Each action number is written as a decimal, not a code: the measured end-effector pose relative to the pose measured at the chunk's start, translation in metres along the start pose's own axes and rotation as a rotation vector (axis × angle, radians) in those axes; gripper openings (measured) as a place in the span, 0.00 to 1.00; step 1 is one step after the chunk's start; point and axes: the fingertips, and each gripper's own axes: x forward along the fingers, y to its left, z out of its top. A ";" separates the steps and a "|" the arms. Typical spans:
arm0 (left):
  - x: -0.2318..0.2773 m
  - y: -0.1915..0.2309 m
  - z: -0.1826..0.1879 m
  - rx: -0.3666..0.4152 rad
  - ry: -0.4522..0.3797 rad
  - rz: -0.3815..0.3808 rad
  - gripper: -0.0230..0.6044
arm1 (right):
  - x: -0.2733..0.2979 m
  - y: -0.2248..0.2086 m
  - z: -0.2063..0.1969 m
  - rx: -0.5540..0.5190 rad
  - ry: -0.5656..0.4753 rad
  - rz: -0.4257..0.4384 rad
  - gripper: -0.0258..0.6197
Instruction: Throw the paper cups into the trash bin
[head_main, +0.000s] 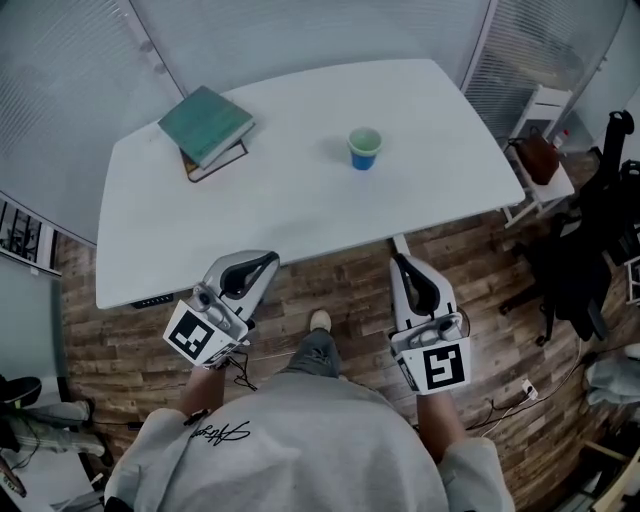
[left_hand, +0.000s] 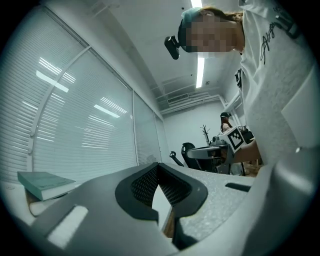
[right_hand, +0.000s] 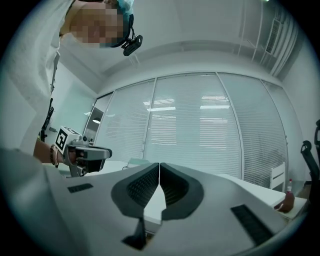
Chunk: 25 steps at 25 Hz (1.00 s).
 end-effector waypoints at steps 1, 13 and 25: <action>0.004 0.005 -0.001 -0.003 0.000 -0.003 0.04 | 0.006 -0.002 -0.001 0.000 0.001 0.000 0.06; 0.043 0.066 -0.019 -0.077 0.011 -0.066 0.04 | 0.065 -0.030 -0.013 0.014 0.029 -0.042 0.06; 0.082 0.113 -0.024 -0.071 -0.015 -0.161 0.04 | 0.111 -0.061 -0.018 0.016 0.017 -0.105 0.06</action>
